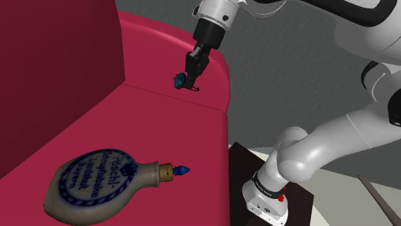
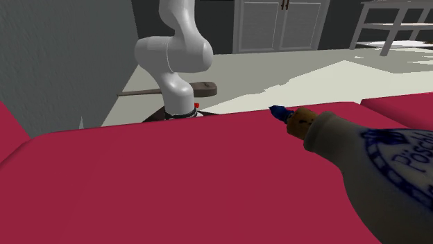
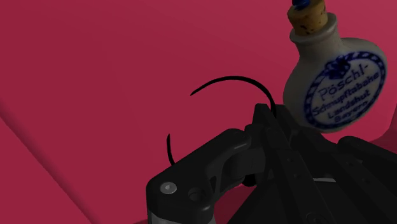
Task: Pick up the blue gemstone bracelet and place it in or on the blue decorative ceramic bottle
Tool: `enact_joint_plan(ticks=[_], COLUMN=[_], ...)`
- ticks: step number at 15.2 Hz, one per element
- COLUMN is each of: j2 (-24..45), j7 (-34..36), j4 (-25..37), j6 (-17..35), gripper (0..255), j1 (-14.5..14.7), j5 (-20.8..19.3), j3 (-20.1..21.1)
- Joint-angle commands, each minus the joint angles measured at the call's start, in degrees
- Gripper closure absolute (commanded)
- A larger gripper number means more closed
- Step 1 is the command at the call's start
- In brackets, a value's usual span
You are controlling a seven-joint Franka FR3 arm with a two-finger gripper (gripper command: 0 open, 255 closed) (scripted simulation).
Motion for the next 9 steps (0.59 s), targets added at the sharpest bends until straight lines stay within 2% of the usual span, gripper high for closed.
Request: enact_joint_plan(ticks=[1, 9], j2=[1.27, 8.08], j7=[2.76, 14.19], j4=[1.10, 7.60], j6=[1.15, 5.31], gripper=[255, 255], j1=[0.67, 3.01], j5=[0.56, 0.64], j3=[2.34, 11.98])
